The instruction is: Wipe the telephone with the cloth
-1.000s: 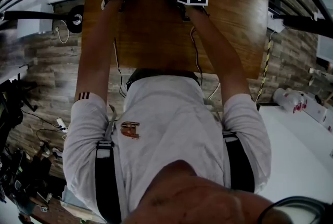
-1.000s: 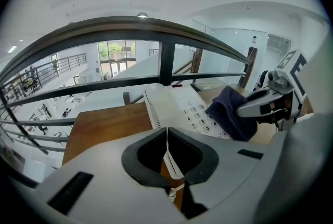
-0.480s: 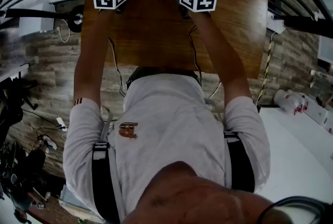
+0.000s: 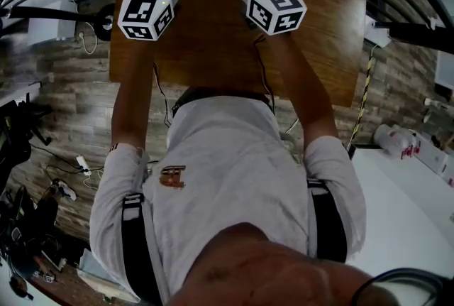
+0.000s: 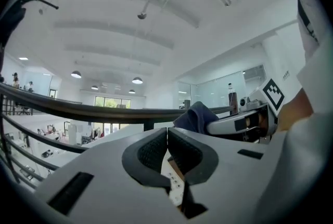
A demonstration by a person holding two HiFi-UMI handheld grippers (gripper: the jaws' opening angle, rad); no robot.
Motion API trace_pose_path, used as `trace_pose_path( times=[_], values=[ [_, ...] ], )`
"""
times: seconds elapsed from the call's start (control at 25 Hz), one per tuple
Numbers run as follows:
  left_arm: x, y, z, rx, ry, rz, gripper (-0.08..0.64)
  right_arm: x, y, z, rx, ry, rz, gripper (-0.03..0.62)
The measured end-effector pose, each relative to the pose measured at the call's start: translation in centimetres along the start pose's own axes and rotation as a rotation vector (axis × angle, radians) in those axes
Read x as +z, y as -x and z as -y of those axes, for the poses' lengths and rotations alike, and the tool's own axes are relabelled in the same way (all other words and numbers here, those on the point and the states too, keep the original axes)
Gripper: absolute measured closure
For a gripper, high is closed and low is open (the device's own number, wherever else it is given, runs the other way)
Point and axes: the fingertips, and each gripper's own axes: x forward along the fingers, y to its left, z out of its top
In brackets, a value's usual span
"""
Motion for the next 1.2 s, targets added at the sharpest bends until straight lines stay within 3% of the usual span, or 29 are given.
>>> trace_pose_path(
  times=[0.12, 0.28, 0.44, 0.68, 1.2],
  values=[
    [2.2, 0.9, 1.6, -0.014, -0.044, 0.054, 0.54, 1.8, 1.5, -1.3, 0.026, 0.011, 0.076, 0.514],
    [4.8, 2.3, 4.6, -0.035, -0.035, 0.133, 0.54, 3.8, 4.7, -2.5, 0.047, 0.021, 0.166, 0.514],
    [6.0, 3.5, 7.0, -0.074, -0.039, 0.155, 0.541, 4.5, 6.9, -3.4, 0.055, 0.032, 0.217, 0.514],
    [7.1, 3.7, 9.7, -0.106, -0.076, 0.182, 0.541, 4.6, 9.3, -4.3, 0.081, 0.036, 0.25, 0.514],
    [6.1, 3.9, 11.6, -0.09, -0.033, 0.196, 0.541, 3.7, 12.3, -4.7, 0.084, 0.066, 0.259, 0.514]
  ],
)
